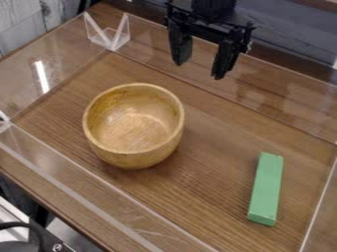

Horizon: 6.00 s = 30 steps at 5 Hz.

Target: Put the green block in the brown bowl

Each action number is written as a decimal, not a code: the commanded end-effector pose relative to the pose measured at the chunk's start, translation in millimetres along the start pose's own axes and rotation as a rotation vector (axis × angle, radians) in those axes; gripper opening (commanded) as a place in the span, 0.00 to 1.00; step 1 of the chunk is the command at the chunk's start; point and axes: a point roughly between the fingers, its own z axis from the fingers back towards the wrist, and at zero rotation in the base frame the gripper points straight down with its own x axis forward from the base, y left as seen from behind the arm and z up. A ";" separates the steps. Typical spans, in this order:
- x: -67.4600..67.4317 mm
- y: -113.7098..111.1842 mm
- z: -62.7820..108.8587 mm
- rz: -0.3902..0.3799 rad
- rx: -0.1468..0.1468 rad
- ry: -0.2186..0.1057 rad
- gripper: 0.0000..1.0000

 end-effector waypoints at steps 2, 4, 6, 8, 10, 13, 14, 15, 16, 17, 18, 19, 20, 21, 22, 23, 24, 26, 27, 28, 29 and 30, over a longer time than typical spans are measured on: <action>-18.8 -53.1 -24.1 -0.048 -0.031 0.018 1.00; -38.2 -115.4 -47.0 -0.099 -0.045 -0.031 1.00; -44.0 -136.4 -71.5 -0.108 -0.059 -0.056 1.00; -40.3 -135.9 -86.1 -0.108 -0.074 -0.072 1.00; -38.4 -133.5 -94.6 -0.100 -0.081 -0.078 1.00; -44.0 -133.3 -78.8 -0.076 -0.102 -0.064 0.00; -46.1 -132.1 -67.6 -0.066 -0.111 -0.061 0.00; -46.1 -130.4 -59.7 -0.055 -0.121 -0.065 0.00; -44.2 -129.0 -53.6 -0.046 -0.132 -0.073 0.00; -41.9 -130.0 -53.1 -0.042 -0.138 -0.083 1.00; -39.2 -131.0 -53.9 -0.040 -0.143 -0.094 1.00; -37.1 -131.9 -54.9 -0.036 -0.150 -0.099 0.00; -35.4 -132.5 -56.1 -0.030 -0.157 -0.104 1.00; -35.8 -131.5 -65.9 -0.029 -0.157 -0.105 1.00; -36.4 -130.3 -76.0 -0.028 -0.155 -0.106 1.00; -36.1 -129.5 -87.1 -0.025 -0.153 -0.104 1.00; -35.3 -129.3 -98.0 -0.018 -0.149 -0.106 1.00; -38.8 -128.1 -95.9 -0.015 -0.148 -0.097 0.00; -42.7 -126.5 -83.8 -0.025 -0.146 -0.083 0.00; -46.5 -124.8 -70.2 -0.030 -0.146 -0.073 0.00; -51.1 -121.7 -47.8 -0.033 -0.148 -0.064 0.00; -54.0 -113.9 0.3 0.010 -0.155 -0.090 0.00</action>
